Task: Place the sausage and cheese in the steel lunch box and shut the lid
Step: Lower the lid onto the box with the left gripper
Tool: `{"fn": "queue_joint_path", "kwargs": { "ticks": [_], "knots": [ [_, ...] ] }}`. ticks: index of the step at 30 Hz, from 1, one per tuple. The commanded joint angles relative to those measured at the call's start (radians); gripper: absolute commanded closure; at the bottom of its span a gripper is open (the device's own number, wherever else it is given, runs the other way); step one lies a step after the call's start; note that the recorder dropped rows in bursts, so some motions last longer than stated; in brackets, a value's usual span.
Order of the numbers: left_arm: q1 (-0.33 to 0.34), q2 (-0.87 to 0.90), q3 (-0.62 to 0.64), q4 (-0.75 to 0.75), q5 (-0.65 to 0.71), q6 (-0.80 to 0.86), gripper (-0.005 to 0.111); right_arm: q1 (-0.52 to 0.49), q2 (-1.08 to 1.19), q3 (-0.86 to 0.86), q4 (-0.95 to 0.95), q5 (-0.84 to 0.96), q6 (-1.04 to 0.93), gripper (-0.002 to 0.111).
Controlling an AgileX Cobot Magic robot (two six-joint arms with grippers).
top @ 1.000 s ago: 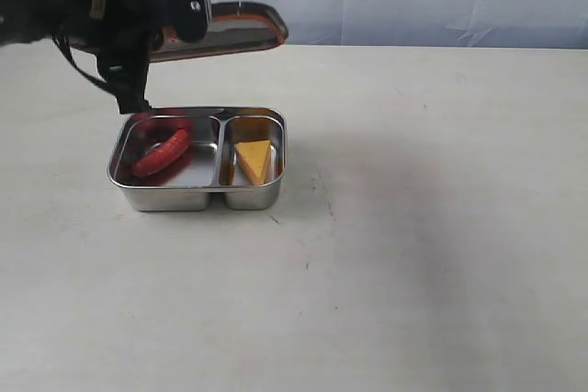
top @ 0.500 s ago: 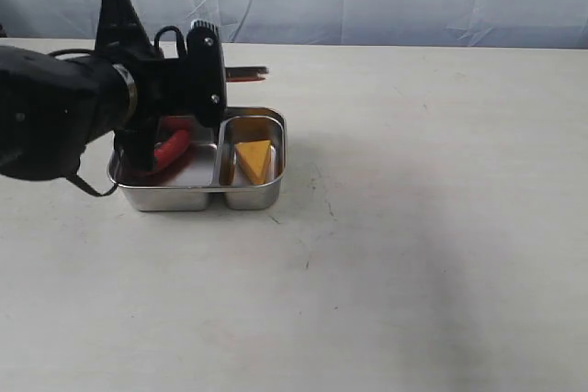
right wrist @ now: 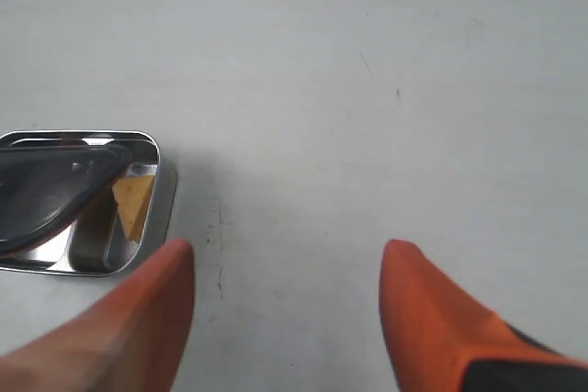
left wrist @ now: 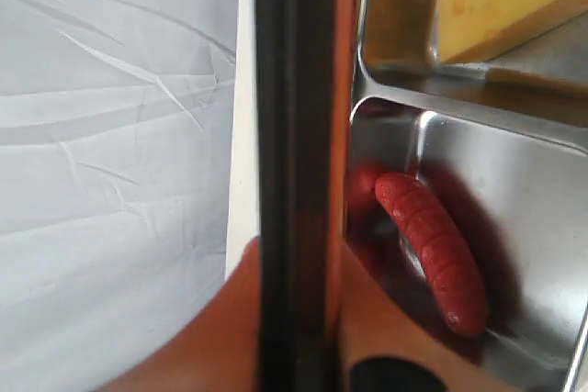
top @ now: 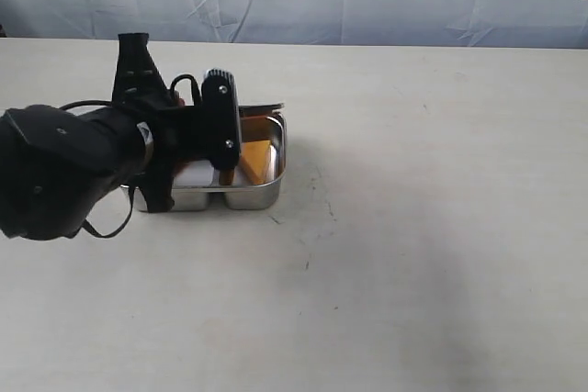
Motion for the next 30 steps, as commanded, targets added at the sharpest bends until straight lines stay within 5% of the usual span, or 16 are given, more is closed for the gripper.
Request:
{"fn": "queue_joint_path", "kwargs": {
  "ticks": [1,18,30],
  "knots": [
    [-0.019,0.044,0.004,0.02,0.059,-0.029,0.107,-0.005,-0.005,0.002,-0.007,-0.011,-0.012,0.051],
    [-0.021,0.12,0.01,0.017,0.019,-0.036,0.107,-0.005,-0.005,0.002,-0.003,0.008,-0.029,0.051],
    [-0.021,0.168,0.01,-0.188,-0.027,0.058,0.107,-0.005,-0.005,0.002,0.005,0.014,-0.029,0.051]
  ]
}}
